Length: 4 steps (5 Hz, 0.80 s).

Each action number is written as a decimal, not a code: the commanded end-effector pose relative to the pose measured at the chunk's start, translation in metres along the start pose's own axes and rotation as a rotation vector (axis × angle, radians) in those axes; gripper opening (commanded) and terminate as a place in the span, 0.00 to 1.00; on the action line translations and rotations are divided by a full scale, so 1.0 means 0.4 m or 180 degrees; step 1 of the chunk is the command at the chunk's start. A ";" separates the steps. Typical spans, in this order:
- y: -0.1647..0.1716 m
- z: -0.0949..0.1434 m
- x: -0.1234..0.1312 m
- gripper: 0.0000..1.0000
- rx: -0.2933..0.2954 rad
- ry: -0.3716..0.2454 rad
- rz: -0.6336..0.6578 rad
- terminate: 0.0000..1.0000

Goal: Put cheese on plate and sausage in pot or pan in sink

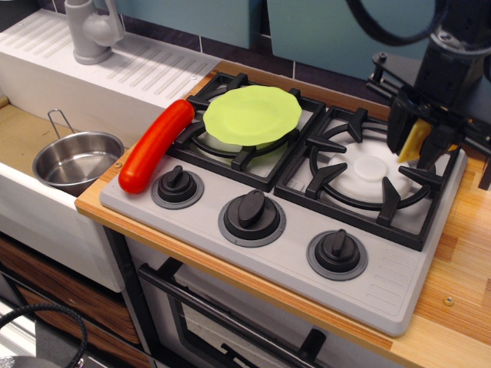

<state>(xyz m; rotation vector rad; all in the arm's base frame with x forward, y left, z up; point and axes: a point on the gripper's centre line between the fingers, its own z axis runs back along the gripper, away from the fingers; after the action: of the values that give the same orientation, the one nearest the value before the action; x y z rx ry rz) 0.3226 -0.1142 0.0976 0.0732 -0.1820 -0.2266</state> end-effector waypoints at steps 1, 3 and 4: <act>0.127 0.022 0.018 0.00 -0.0027 -0.0392 -0.0191 0.00; 0.223 -0.026 -0.019 0.00 -0.0074 -0.0598 -0.0378 0.00; 0.266 -0.029 -0.027 0.00 -0.0065 -0.0674 -0.0470 0.00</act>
<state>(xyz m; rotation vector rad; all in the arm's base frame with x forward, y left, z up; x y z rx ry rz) 0.3290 -0.0061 0.0697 0.0231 -0.3090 -0.3834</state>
